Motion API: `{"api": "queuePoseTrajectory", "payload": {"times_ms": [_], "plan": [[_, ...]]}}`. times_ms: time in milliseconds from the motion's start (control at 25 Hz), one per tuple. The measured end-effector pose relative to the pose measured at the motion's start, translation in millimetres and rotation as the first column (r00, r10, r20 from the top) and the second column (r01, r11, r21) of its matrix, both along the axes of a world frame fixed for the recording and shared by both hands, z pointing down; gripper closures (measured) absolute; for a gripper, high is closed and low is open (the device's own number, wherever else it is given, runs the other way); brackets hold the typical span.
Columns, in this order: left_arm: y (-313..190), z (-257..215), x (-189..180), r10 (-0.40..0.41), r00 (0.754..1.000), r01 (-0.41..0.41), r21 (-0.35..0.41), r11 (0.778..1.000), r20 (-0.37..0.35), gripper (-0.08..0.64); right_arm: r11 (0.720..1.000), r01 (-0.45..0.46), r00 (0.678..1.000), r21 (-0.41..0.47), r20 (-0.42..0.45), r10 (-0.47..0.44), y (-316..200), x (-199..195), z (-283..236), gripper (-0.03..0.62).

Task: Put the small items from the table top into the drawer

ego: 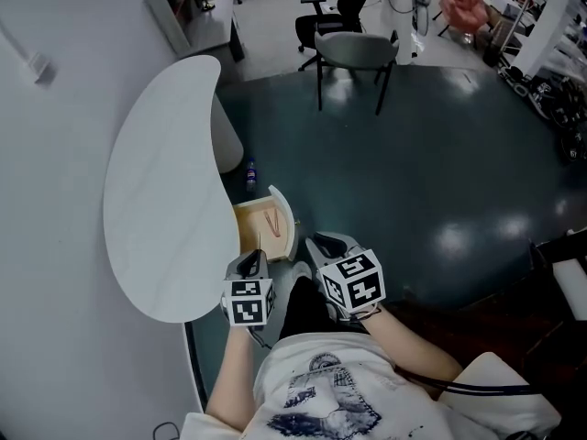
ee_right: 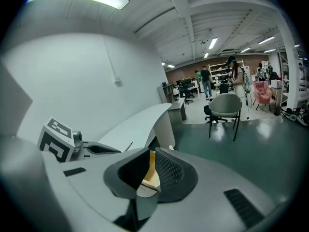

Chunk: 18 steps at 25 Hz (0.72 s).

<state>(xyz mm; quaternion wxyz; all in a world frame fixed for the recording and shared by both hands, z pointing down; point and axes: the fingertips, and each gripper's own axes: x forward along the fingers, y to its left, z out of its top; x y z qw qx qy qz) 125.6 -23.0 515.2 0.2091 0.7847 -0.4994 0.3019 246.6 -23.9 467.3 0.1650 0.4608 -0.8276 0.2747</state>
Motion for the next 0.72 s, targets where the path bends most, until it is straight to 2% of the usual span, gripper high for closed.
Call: {"api": "queuePoseTrajectory", "payload": {"times_ms": [320, 720], "plan": [[-33.8, 35.8, 6.2, -0.011, 1.000, 0.011, -0.044, 0.999, -0.002, 0.518, 0.999, 0.026, 1.000, -0.036, -0.014, -0.026, -33.1, 1.0, 22.5, 0.540], [-87.2, 115.8, 5.1, -0.088, 0.996, 0.085, -0.135, 0.987, -0.018, 0.518, 0.992, 0.064, 0.997, -0.111, -0.034, -0.068, -91.6, -7.8, 87.9, 0.540]]}}
